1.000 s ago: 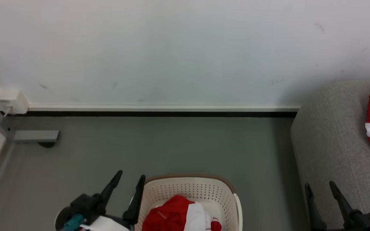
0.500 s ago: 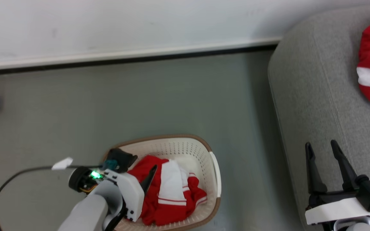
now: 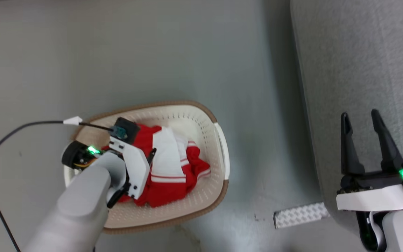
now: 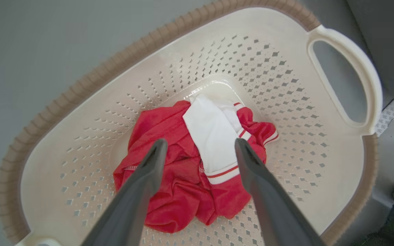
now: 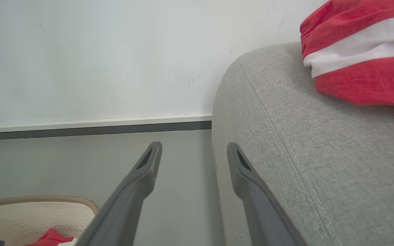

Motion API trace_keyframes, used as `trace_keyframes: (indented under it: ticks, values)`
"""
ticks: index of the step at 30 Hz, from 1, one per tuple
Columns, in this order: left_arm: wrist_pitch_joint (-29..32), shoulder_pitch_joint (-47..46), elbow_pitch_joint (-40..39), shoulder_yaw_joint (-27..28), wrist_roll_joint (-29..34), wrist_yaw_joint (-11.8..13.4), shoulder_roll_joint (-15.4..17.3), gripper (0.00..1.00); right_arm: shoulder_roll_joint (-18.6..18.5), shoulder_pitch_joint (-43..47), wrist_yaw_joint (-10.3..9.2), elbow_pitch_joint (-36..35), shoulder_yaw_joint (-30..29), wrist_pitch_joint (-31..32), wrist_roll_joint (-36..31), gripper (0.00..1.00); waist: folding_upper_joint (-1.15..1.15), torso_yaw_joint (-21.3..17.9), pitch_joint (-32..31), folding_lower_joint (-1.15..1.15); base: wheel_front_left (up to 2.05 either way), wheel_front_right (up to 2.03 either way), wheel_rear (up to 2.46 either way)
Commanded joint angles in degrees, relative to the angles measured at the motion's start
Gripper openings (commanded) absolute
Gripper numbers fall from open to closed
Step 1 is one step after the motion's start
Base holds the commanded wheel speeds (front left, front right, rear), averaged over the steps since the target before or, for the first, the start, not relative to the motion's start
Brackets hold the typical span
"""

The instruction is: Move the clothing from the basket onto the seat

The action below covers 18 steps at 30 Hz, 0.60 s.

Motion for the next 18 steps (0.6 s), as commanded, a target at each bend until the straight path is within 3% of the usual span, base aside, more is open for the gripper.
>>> trace_keyframes:
  ticks: [1, 10, 18]
  values:
    - [-0.31, -1.48, 1.61, -0.11, 0.01, 0.11, 0.22, 1.00, 0.00, -1.06, -0.19, -0.75, -0.15, -0.20, 0.44, 1.00, 0.00, -1.23, 4.36, -0.02, 0.00, 0.00, 0.00]
    - [-0.91, -7.60, 9.56, 0.45, -0.69, 0.95, -0.44, 1.00, -0.01, -1.79, -0.19, -3.37, -0.06, -0.20, 1.51, 1.00, 0.00, -2.66, 11.06, -0.02, 0.00, 0.00, 0.00]
    - [-2.66, -12.05, 14.00, 0.59, -0.24, 3.18, 0.35, 1.00, 0.06, -2.09, -0.10, -4.23, 0.02, -0.04, 2.10, 1.00, 0.00, -3.39, 15.46, -0.02, 0.00, 0.00, 0.00]
